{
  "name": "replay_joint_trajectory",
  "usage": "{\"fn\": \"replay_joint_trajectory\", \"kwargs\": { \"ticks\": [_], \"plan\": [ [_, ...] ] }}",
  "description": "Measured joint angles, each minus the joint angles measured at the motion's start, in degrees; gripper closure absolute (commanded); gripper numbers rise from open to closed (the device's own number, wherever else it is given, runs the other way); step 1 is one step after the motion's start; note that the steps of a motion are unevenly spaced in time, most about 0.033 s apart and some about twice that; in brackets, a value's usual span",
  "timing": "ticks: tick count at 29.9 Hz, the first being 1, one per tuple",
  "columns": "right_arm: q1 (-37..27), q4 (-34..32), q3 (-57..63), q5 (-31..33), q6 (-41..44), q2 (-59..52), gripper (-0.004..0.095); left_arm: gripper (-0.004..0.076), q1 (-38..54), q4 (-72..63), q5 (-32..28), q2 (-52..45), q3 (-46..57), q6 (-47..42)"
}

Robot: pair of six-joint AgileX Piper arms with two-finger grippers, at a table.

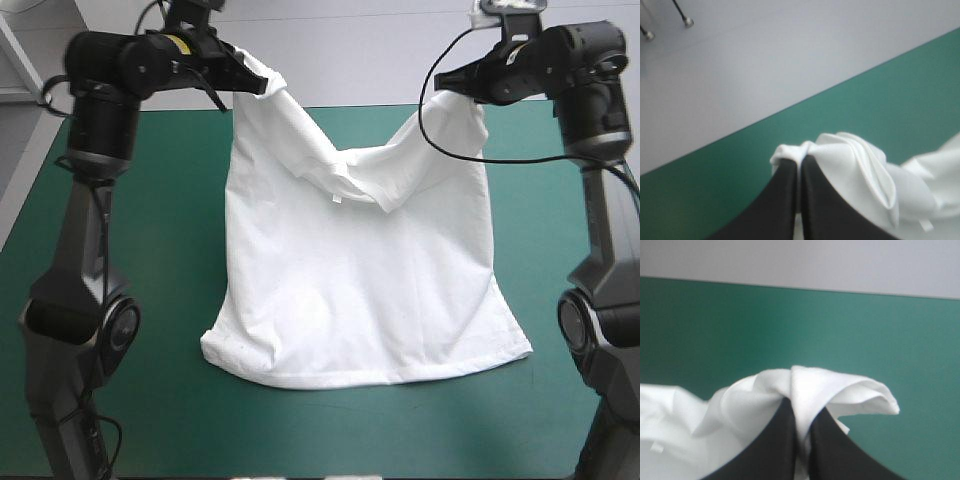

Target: Fold the cloth

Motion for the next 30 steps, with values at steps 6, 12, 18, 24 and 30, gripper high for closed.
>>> {"fn": "replay_joint_trajectory", "kwargs": {
  "ticks": [6,12,18,24,30],
  "plan": [
    [0.0,-0.5,-3.0,-0.1,0.0,13.8,0.0927,0.0733,0.0,4.8,-2.0,12.5,0.1,-1.6],
    [-0.9,-0.6,-11.9,-1.5,1.7,24.3,0.0927,0.0733,0.3,6.9,-7.9,21.0,0.5,-7.9],
    [-3.1,-0.6,-16.1,-4.0,3.7,29.4,0.0885,0.0733,0.6,11.3,-12.7,26.3,0.5,-11.8],
    [-5.6,2.7,-16.3,-5.0,1.2,30.3,0.0423,0.0658,1.8,11.8,-16.6,29.4,0.6,-18.2],
    [-7.1,7.2,-16.5,-3.0,-0.9,30.4,0.0174,0.0227,3.0,5.1,-16.6,29.6,0.6,-18.4]
  ]
}}
